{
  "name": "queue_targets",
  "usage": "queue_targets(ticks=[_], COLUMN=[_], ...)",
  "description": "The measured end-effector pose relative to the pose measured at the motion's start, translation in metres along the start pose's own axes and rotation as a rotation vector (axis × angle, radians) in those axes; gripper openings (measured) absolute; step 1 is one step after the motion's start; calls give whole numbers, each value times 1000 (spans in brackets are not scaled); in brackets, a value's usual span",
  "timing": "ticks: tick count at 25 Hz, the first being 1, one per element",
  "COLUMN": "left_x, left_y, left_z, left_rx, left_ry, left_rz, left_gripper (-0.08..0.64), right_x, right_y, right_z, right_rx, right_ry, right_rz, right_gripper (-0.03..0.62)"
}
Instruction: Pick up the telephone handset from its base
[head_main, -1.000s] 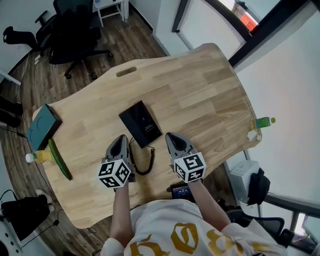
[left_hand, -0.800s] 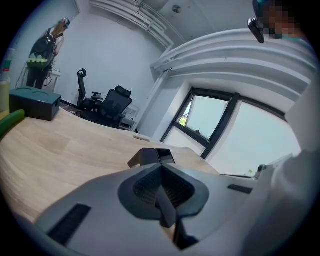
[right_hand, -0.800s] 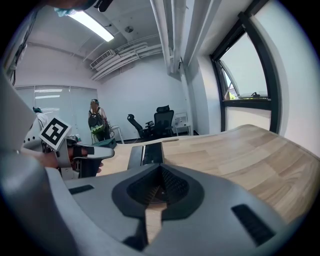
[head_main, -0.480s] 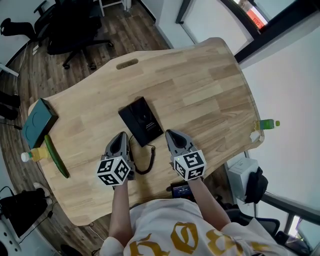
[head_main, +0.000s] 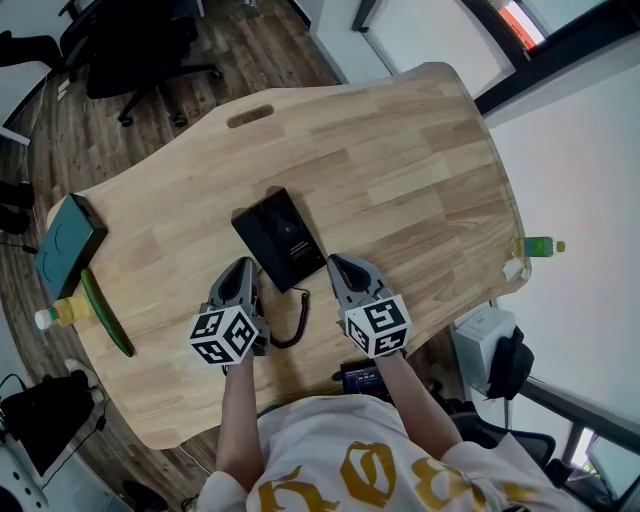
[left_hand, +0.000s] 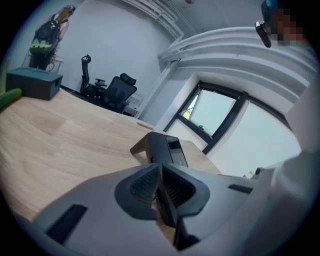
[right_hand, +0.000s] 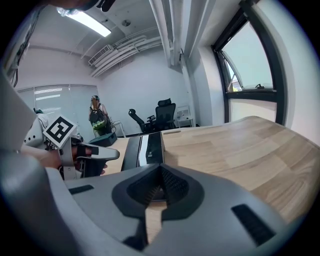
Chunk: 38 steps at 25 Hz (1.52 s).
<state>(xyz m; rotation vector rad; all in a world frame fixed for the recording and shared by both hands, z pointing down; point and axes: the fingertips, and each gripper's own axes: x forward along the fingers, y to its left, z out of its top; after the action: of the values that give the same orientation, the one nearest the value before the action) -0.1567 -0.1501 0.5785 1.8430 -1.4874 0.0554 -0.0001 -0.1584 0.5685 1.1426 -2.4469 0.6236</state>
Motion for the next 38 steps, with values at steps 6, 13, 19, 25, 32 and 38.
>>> queue_targets(ticks=[6, 13, 19, 25, 32, 38], left_x=[9, 22, 30, 36, 33, 30], left_y=[-2, -4, -5, -9, -10, -10], left_z=[-9, -14, -16, -18, -16, -14], left_rx=[-138, -167, -93, -74, -89, -173], left_ry=[49, 66, 93, 104, 93, 52], left_rz=[-88, -103, -83, -83, -98, -150], left_gripper=[152, 172, 172, 155, 130, 95], right_x=[8, 13, 16, 10, 8, 4], right_y=[-2, -8, -11, -12, -13, -15], right_z=[-6, -13, -15, -11, -10, -13], right_rx=[-2, 2, -26, -32, -32, -19], right_ry=[24, 44, 50, 30, 19, 24], right_rz=[14, 14, 14, 15, 29, 29], right_gripper=[5, 5, 5, 5, 5, 5])
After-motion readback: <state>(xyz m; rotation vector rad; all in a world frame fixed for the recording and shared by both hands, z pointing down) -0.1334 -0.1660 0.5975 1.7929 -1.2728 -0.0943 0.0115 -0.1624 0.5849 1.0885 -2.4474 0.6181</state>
